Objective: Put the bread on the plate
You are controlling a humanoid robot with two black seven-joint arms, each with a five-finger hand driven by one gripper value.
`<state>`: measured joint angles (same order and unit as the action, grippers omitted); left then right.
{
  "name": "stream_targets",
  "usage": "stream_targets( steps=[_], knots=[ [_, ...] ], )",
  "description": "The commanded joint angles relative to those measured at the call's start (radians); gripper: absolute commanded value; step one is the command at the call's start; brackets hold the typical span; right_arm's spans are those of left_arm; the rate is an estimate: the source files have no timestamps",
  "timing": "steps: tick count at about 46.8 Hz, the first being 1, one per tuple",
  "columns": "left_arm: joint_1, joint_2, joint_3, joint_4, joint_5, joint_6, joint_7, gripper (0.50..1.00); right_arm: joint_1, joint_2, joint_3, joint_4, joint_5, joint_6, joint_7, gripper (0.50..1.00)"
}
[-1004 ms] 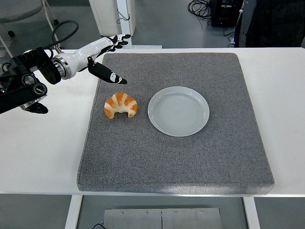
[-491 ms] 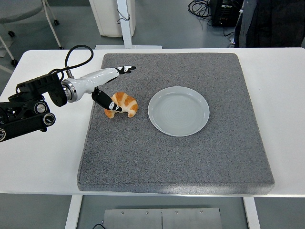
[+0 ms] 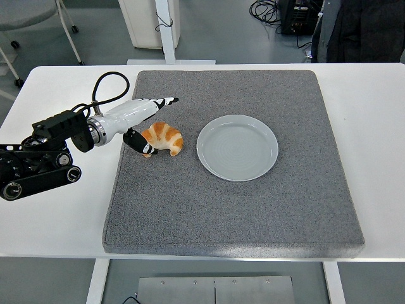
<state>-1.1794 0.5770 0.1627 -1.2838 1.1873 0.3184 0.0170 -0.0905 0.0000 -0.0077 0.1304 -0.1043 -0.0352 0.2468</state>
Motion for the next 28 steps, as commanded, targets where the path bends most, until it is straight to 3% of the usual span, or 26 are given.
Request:
stream_targets(
  steps=[1, 15, 28],
  knots=[
    [0.009, -0.008, 0.000, 0.020, 0.011, 0.010, -0.003, 0.992, 0.000, 0.000, 0.000, 0.000, 0.000, 0.000, 0.000, 1.000],
    [0.037, -0.080, 0.000, 0.096, 0.029, 0.034, -0.019, 0.990, -0.002, 0.000, 0.000, 0.000, 0.000, 0.000, 0.000, 1.000],
    [0.058, -0.137, 0.000, 0.178, 0.034, 0.064, -0.068, 0.990, 0.000, 0.000, 0.000, 0.000, 0.000, 0.000, 0.000, 1.000]
  ],
)
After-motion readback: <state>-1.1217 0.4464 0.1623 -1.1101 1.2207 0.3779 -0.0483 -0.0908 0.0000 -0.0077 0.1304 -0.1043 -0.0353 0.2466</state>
